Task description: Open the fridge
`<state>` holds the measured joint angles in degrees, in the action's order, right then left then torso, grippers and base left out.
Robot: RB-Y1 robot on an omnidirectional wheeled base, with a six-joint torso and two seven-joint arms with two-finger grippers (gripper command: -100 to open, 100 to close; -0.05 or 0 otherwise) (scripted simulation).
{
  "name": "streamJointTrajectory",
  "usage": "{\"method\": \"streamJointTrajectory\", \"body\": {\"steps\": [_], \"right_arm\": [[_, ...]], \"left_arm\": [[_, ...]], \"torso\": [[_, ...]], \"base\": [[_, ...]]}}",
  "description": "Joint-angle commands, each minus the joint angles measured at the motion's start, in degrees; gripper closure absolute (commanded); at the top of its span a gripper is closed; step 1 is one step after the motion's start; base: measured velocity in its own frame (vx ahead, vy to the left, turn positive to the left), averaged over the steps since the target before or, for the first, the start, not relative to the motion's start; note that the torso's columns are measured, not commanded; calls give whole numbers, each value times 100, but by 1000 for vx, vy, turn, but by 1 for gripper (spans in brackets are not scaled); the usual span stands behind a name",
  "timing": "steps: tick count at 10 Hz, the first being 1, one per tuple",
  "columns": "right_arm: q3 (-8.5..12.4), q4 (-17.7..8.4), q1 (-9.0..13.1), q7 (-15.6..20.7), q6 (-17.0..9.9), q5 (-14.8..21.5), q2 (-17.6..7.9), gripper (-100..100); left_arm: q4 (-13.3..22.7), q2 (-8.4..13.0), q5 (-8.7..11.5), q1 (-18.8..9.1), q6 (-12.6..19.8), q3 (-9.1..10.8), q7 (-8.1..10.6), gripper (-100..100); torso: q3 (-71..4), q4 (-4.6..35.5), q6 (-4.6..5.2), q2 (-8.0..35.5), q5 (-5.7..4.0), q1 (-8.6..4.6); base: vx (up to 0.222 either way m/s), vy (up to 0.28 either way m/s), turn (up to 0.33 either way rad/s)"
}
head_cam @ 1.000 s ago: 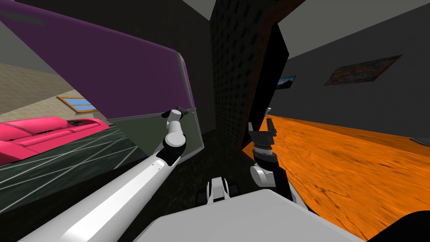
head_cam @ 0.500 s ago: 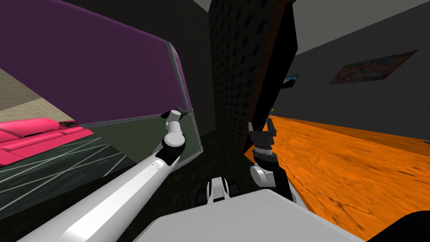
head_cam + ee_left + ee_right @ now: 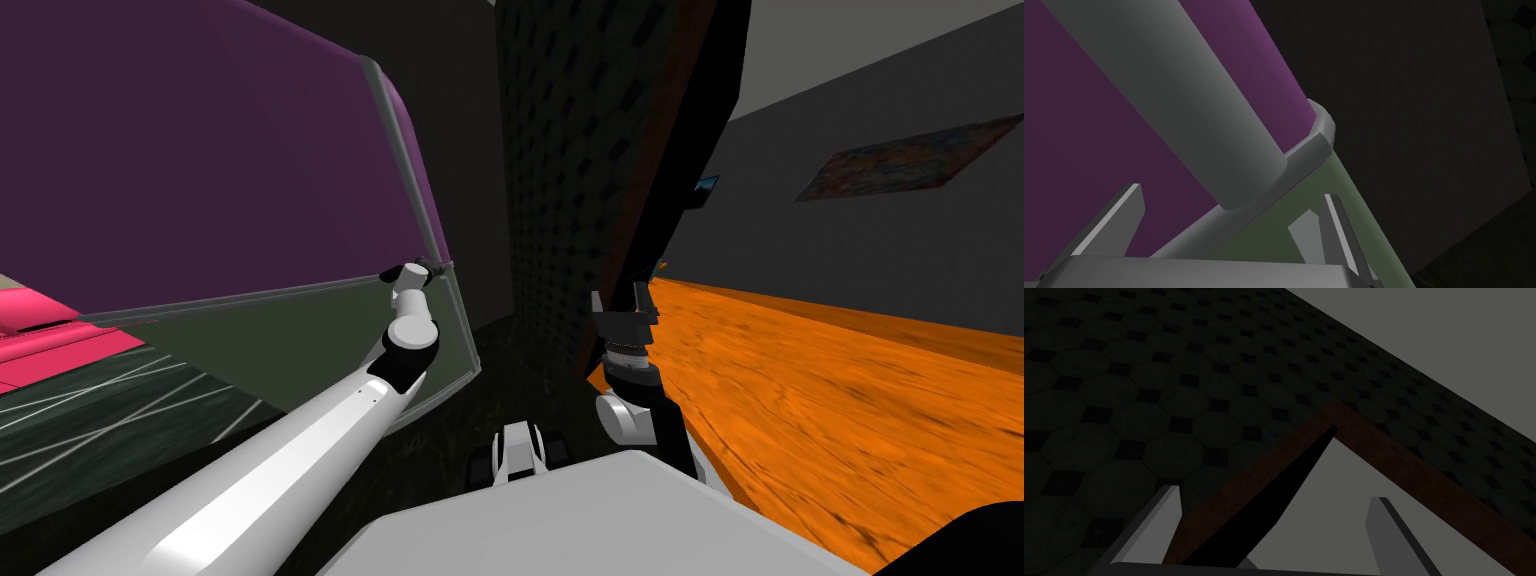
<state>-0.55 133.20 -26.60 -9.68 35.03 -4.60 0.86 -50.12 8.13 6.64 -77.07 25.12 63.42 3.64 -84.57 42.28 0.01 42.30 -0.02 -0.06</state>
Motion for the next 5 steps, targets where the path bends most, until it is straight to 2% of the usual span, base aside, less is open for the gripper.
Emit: {"method": "streamJointTrajectory", "body": {"steps": [1,2,3,4,5], "right_arm": [[0,0,2,0,0,0,0,0],[0,-1,1,0,0,0,0,0],[0,-1,2,0,-1,0,0,0],[0,-1,2,0,-1,0,0,0],[1,-1,5,0,-1,0,-1,0]], "left_arm": [[-14,50,-76,-81,88,74,-3,-100],[-1,32,-62,-57,42,48,8,-100],[-3,37,-71,-67,57,54,10,100],[7,-31,14,-104,88,6,-32,100],[30,-115,98,-134,130,-43,-74,100]], "torso": [[22,10,0,37,2,9],[16,11,-2,20,2,10],[14,6,-1,22,4,11],[15,0,12,23,4,6],[25,3,24,43,4,14]], "base": [[142,-14,-7],[90,-7,3],[16,0,21],[-124,90,-12],[-262,136,-98]]}}
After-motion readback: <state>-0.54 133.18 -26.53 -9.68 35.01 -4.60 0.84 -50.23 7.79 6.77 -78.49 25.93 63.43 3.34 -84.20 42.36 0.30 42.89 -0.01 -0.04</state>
